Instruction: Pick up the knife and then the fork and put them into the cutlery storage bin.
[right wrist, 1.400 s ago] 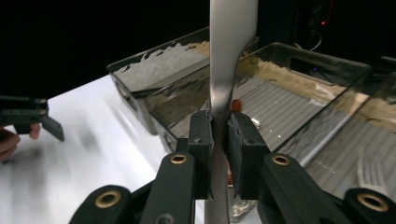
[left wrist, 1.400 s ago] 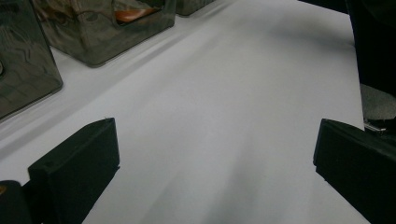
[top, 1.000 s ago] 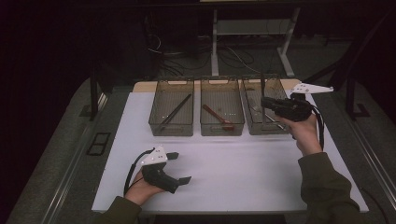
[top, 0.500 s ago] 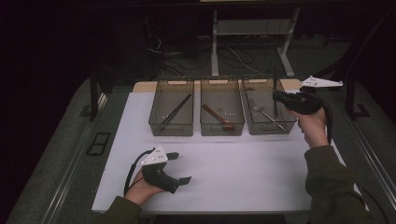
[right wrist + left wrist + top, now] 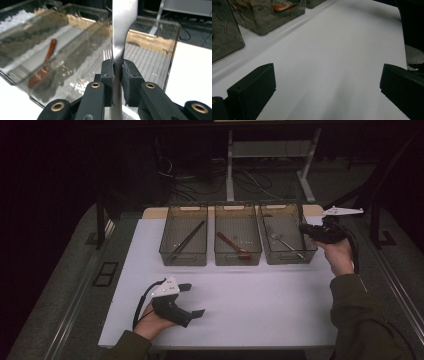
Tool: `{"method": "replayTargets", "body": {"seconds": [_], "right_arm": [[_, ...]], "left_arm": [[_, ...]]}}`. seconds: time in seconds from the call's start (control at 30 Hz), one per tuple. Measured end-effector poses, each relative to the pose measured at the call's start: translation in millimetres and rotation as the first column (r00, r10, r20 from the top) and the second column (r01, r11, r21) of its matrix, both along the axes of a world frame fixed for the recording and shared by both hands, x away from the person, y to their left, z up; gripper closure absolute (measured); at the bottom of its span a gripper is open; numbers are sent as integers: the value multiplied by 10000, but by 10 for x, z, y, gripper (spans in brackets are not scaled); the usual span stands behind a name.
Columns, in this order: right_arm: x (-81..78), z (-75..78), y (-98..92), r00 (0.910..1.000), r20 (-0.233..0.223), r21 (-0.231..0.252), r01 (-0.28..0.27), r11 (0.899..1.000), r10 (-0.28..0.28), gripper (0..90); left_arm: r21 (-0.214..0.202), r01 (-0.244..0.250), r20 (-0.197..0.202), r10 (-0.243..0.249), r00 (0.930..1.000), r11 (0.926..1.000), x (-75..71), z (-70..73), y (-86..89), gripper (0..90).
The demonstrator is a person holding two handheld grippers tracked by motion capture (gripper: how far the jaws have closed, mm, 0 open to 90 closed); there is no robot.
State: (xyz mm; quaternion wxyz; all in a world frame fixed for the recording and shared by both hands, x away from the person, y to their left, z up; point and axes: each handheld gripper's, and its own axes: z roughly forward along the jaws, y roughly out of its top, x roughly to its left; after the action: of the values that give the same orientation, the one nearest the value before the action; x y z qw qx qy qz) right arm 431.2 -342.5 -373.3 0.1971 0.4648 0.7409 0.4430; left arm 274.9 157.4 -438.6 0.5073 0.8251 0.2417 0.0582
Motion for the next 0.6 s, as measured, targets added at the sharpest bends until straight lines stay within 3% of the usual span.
{"method": "replayTargets", "body": {"seconds": [0.23,0.47,0.6], "right_arm": [[50,-142,-34,9964,-850,-509,27,9987,-70,790],[100,-236,-22,9901,-1399,-929,-40,9957,-91,789],[126,-255,11,9891,-1466,-1030,-47,9947,-105,777]], "left_arm": [[-9,1,-6,-1,10000,10000,-1,0,-4,0],[18,46,2,-46,10000,10000,0,-4,-7,0],[22,42,0,-42,10000,10000,0,-3,-6,0]]}}
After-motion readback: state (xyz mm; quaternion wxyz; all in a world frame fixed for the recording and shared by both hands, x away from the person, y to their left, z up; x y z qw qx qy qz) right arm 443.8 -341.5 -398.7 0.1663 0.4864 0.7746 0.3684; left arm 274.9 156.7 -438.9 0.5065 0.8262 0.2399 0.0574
